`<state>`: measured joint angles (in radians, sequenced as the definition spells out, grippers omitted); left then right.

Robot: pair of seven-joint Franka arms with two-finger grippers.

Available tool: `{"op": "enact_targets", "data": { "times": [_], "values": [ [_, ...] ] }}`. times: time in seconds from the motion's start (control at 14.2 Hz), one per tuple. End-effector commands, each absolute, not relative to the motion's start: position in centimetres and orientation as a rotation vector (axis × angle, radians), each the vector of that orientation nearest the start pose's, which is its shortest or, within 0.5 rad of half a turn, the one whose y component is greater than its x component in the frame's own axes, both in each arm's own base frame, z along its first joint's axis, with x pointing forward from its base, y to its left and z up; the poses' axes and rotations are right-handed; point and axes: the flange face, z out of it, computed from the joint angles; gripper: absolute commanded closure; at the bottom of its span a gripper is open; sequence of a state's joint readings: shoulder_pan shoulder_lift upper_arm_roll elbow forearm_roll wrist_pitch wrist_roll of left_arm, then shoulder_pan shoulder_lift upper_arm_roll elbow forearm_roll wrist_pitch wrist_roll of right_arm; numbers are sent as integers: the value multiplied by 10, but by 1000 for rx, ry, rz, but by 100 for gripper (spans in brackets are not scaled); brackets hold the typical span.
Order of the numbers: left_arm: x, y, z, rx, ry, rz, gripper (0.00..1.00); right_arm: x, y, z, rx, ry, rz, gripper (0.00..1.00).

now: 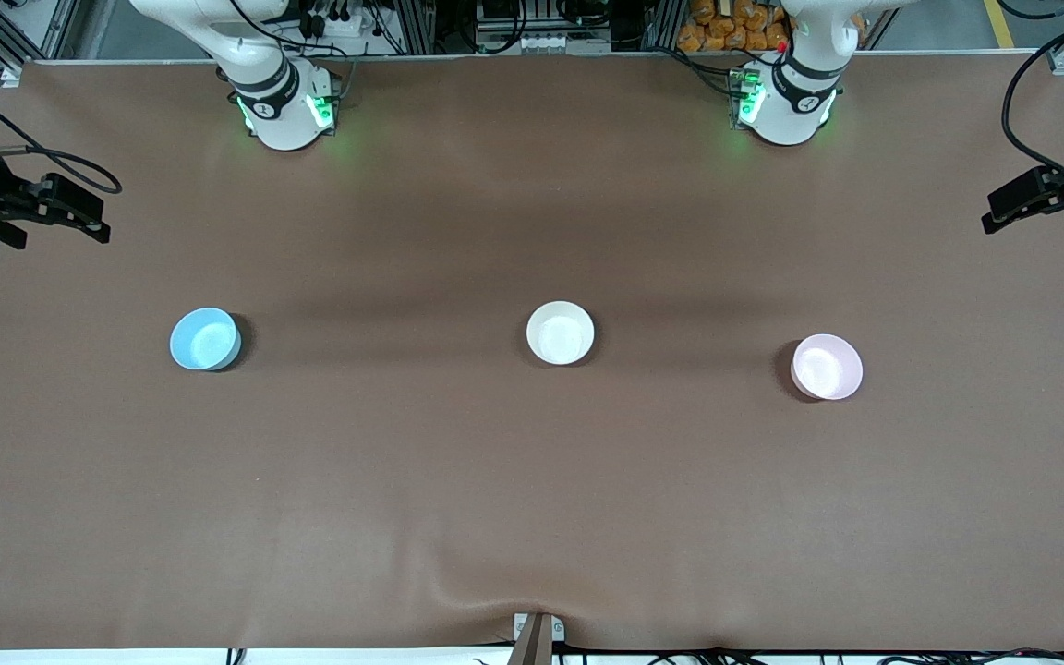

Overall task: Stack pink and blue bowls on white bowl
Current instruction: 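Move the left gripper out toward the pink bowl, then lower the left gripper onto the pink bowl rim and grasp it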

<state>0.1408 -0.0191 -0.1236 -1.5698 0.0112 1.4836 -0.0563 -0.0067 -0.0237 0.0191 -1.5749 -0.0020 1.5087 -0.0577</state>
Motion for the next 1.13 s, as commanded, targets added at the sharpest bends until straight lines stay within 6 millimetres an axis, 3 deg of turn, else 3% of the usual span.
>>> {"op": "enact_targets", "data": {
  "times": [0.0, 0.71, 1.06],
  "values": [
    [540, 10, 609, -3142, -90, 92, 0, 537, 5, 633, -3126, -118, 69, 0],
    [550, 9, 497, -3143, -91, -2, 0, 536, 5, 629, -3124, -118, 100, 0],
    [550, 23, 429, -3144, -122, -92, 0, 536, 6, 629, -3124, -118, 100, 0]
  ]
}}
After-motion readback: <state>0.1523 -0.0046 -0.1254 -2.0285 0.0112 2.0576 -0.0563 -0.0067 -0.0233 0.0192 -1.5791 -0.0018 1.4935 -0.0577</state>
